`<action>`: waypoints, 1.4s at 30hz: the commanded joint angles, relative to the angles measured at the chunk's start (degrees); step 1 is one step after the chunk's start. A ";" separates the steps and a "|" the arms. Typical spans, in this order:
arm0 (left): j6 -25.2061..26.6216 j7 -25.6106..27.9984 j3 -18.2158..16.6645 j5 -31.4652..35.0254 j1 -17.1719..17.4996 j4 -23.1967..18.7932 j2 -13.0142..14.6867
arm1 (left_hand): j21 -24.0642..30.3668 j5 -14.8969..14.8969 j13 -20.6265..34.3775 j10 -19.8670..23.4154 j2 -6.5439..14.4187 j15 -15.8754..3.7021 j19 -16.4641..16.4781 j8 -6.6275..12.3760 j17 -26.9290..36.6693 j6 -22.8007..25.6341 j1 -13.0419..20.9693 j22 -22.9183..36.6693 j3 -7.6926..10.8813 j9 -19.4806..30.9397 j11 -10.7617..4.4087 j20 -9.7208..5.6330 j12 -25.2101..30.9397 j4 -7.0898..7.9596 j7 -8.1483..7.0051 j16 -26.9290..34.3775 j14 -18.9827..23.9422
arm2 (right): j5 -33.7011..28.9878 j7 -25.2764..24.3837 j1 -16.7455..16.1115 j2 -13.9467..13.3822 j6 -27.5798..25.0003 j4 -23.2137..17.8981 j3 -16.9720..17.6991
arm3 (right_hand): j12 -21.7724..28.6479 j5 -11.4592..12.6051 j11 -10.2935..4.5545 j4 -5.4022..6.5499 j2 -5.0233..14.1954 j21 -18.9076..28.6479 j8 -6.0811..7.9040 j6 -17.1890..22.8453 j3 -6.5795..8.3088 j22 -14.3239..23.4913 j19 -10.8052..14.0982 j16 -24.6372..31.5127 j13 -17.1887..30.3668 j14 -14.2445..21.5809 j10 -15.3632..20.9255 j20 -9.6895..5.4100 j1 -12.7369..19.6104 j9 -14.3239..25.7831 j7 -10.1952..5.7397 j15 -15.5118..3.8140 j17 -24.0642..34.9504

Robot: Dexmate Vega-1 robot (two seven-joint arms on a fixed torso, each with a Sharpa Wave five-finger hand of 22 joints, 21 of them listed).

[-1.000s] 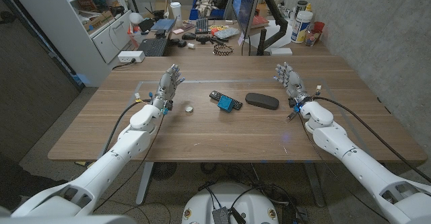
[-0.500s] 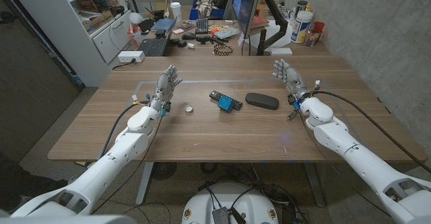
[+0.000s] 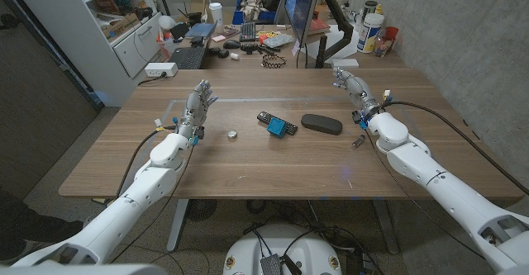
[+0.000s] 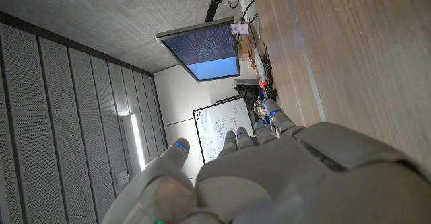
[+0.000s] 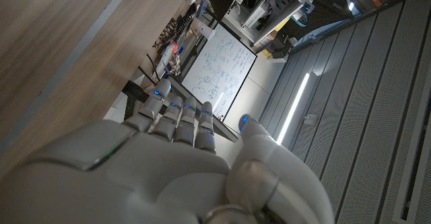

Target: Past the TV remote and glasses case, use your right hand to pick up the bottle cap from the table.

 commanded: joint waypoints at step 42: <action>-2.25 5.26 -6.80 -0.67 9.32 -7.87 3.29 | 0.47 0.34 0.26 0.62 5.79 0.18 -4.09 0.17 0.23 1.19 0.23 0.34 0.13 0.17 0.14 -1.41 0.37 -0.03 0.76 0.15 0.40 | -18.45 -2.94 5.08 -4.10 -5.49 -10.20 -3.54 | 0.46 -0.82 -0.76 -2.83 1.73 -1.06 -0.11 0.84 1.29 0.47 0.76 0.31 0.26 0.25 1.16 -2.81 4.10 0.47 -0.47 -0.55 0.50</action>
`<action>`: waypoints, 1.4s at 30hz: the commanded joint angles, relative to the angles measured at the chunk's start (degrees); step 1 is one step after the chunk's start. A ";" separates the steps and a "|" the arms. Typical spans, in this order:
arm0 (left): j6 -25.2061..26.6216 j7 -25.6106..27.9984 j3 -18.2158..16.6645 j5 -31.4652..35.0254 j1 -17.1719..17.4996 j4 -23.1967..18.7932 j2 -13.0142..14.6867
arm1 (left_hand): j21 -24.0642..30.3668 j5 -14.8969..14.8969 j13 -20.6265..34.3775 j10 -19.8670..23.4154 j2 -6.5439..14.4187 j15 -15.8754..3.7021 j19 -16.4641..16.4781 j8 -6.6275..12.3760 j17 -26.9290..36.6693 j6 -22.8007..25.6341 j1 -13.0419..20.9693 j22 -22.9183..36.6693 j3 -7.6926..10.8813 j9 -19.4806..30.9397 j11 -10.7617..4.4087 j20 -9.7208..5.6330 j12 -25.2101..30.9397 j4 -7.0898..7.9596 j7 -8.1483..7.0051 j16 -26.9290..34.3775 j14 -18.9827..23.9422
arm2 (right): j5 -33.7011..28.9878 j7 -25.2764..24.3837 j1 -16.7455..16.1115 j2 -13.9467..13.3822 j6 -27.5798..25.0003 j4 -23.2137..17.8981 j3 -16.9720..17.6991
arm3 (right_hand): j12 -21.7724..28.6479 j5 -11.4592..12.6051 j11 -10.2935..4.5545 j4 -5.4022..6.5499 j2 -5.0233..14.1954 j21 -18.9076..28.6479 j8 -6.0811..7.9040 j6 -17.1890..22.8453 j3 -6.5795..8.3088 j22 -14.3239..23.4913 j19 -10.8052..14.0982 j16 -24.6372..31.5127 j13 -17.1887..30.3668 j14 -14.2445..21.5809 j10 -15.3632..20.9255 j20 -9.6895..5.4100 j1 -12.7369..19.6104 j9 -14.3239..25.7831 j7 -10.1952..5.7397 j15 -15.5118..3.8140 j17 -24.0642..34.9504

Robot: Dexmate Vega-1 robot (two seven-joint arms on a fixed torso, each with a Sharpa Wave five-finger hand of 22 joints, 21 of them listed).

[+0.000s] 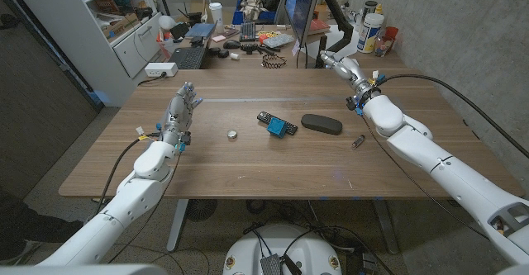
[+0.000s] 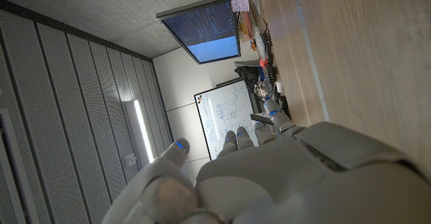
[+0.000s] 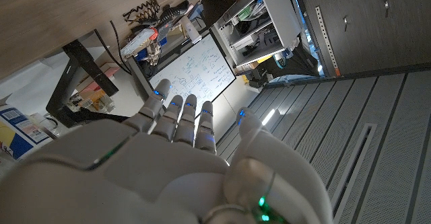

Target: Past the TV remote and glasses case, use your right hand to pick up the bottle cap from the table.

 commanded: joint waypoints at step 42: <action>-1.40 5.33 -5.31 1.41 6.34 -4.46 0.38 | 0.44 0.35 0.28 0.23 5.76 0.12 -4.00 0.29 0.24 1.19 0.31 0.20 0.21 0.21 -0.12 -0.68 -0.04 -0.06 -0.41 0.16 0.37 | -18.33 1.38 5.49 -1.26 0.20 -7.16 -2.94 | 0.42 -0.47 -0.65 -2.16 -0.25 -0.63 -0.13 0.78 -0.02 0.21 1.47 0.35 0.28 0.44 0.53 -2.87 2.54 0.34 -0.21 -0.46 -0.02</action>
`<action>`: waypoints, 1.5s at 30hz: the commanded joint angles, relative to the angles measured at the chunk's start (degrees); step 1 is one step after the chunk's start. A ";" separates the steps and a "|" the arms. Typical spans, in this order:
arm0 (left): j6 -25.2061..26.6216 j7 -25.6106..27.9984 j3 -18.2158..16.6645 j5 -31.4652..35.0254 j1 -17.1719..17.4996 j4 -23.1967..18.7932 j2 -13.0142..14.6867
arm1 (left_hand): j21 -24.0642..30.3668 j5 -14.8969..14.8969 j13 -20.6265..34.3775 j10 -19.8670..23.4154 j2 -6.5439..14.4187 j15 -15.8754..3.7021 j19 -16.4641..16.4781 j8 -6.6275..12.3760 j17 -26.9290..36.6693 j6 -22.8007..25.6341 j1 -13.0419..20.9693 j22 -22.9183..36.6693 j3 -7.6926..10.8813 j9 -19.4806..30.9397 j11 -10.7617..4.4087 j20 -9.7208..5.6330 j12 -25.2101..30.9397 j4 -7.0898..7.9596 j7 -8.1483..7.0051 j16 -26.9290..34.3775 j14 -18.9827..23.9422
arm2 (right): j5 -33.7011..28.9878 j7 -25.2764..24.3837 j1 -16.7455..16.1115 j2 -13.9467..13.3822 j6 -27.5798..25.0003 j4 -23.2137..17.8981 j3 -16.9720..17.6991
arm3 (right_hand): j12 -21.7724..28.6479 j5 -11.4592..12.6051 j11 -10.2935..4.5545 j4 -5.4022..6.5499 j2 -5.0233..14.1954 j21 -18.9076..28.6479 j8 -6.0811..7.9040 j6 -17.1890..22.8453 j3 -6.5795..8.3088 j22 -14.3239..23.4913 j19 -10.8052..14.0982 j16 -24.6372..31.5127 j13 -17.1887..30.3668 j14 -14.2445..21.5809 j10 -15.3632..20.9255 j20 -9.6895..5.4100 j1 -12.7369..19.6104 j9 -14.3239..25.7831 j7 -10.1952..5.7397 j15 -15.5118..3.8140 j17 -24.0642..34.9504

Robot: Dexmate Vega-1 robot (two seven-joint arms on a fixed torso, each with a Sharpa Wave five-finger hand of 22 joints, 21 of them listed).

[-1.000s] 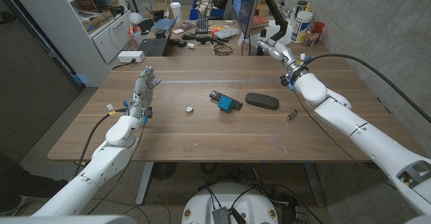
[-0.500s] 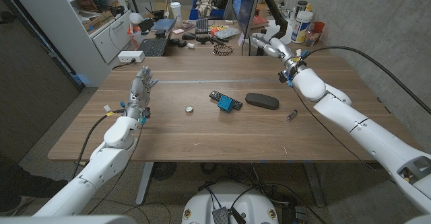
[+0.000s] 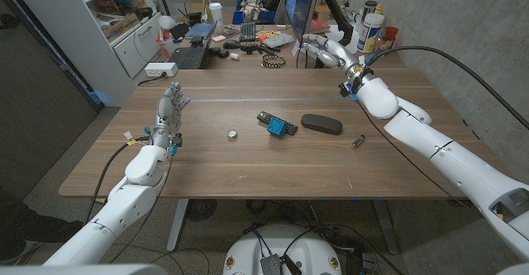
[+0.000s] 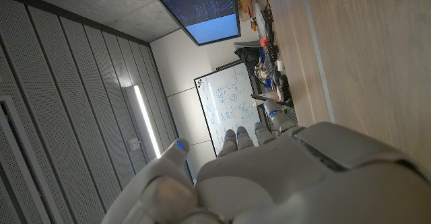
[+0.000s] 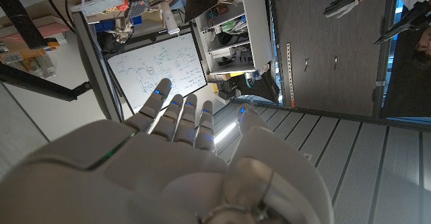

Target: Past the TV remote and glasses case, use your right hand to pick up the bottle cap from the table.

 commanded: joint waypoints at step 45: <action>0.45 2.75 -3.70 0.22 4.36 -2.36 -0.10 | 0.78 0.35 0.36 1.73 5.64 0.60 -3.31 0.13 0.33 1.31 0.14 0.12 0.57 0.27 0.42 0.33 0.14 -0.03 0.24 0.31 1.48 | -13.96 6.59 8.46 2.47 2.14 -1.45 -5.35 | 0.43 -0.15 -0.87 -1.32 0.01 -0.61 -0.21 0.83 -0.44 0.23 1.72 0.46 0.29 0.66 0.89 -3.04 2.05 0.17 -0.10 -0.88 0.24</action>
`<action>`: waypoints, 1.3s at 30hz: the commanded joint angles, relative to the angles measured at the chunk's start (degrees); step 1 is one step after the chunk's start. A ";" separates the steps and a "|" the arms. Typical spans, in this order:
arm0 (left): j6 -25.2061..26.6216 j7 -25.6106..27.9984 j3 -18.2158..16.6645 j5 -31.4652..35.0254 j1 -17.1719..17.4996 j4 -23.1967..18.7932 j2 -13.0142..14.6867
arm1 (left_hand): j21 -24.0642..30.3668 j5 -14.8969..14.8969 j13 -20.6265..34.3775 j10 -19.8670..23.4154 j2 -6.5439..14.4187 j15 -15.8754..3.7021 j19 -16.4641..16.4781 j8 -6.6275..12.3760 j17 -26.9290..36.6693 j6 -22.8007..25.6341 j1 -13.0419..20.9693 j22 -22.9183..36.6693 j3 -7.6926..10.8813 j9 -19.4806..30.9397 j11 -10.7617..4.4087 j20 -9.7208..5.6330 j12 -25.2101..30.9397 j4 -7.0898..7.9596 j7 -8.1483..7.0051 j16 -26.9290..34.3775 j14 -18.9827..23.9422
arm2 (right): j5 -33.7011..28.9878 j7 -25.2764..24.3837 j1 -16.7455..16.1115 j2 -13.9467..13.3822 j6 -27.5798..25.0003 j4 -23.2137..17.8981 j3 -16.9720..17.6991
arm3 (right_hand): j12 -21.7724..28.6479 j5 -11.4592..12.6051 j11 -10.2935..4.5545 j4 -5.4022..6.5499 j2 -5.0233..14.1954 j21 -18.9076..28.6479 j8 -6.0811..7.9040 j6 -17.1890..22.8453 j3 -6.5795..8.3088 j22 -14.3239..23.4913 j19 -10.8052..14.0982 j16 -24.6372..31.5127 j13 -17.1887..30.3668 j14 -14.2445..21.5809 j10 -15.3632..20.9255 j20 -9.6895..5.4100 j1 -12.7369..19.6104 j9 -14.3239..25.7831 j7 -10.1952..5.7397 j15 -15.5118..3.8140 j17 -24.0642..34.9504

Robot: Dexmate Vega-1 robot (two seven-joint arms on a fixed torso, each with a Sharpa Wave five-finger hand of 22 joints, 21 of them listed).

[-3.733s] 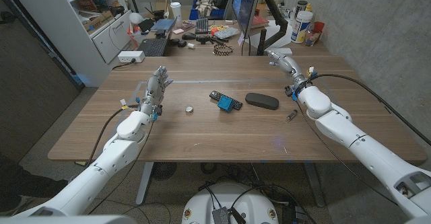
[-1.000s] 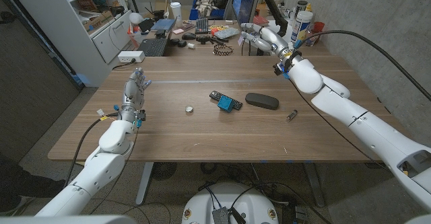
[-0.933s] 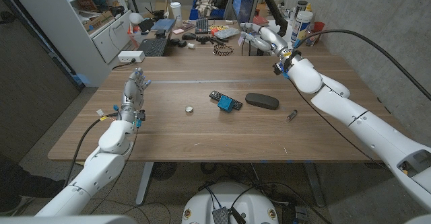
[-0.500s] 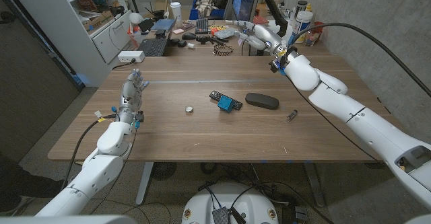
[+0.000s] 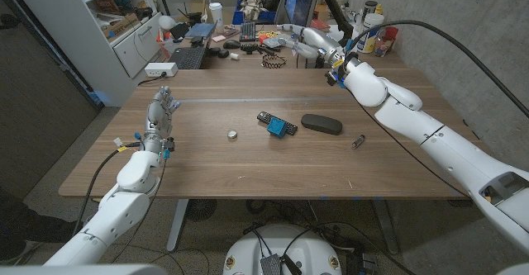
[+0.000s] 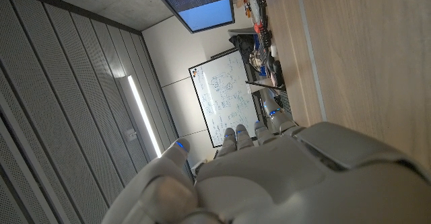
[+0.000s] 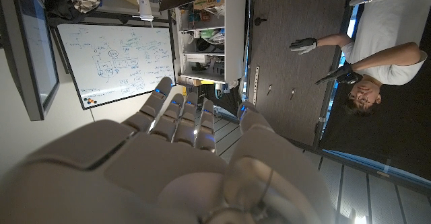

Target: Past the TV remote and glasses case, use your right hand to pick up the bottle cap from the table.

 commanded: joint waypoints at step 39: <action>0.35 0.91 -1.81 -1.24 2.06 -0.04 -0.74 | 0.41 0.35 0.09 0.38 5.83 0.39 -3.38 0.03 0.36 0.31 0.12 0.07 0.63 0.29 0.52 0.17 0.05 -0.13 0.46 0.28 0.48 | -7.53 10.00 8.27 3.79 4.86 2.01 -6.50 | 0.31 -0.07 -0.49 -0.56 0.52 -0.47 -0.30 0.51 -0.29 0.25 1.02 0.56 0.30 0.61 0.32 -3.06 1.35 0.25 0.53 -0.60 0.16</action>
